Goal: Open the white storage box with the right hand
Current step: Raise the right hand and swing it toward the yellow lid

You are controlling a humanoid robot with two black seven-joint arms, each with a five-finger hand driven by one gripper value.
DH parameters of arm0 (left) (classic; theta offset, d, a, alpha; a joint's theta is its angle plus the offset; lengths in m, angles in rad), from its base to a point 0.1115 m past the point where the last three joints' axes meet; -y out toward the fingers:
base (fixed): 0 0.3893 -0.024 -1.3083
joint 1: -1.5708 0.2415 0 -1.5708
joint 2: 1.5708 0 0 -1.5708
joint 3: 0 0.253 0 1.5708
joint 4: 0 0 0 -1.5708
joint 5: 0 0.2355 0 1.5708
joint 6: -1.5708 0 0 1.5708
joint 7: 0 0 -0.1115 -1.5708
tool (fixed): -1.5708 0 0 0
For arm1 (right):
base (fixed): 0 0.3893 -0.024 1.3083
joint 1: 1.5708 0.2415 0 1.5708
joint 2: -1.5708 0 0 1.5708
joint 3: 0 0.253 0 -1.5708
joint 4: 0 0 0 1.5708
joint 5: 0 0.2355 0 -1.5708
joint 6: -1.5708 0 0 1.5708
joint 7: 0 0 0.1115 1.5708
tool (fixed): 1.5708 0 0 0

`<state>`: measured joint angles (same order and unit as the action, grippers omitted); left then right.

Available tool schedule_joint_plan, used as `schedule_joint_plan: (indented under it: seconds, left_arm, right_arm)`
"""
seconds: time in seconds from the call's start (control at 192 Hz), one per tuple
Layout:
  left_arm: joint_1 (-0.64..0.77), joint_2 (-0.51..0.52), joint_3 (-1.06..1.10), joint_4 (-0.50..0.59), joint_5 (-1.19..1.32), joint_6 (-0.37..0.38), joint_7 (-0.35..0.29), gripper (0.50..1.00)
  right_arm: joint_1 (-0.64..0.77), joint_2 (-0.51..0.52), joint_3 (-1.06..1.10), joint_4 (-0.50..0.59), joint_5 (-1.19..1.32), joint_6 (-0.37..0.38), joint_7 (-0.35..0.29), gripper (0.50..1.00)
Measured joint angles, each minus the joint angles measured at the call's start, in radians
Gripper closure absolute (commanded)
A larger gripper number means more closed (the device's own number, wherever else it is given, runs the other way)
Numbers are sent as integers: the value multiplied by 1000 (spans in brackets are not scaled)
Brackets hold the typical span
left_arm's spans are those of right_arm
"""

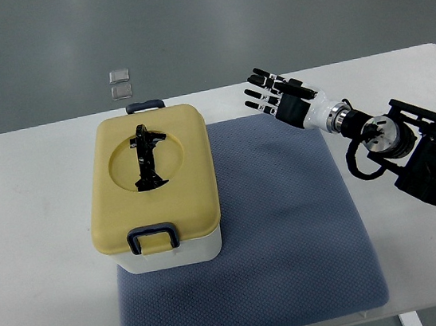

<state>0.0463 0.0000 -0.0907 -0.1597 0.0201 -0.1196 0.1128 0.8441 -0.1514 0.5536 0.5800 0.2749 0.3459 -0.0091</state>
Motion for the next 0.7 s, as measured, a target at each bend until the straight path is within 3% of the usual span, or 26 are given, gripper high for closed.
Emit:
schedule_joint_plan:
  seconds: [0.438,0.699]
  left_arm:
    - [1,0,3,8,0,-1,-11,500]
    - [0,0,5,10,0,0,-10,500]
  right_arm:
    - [1,-9,0,0,-52,4,2,568]
    - [28,-44,-1,2,-116,57,5,568]
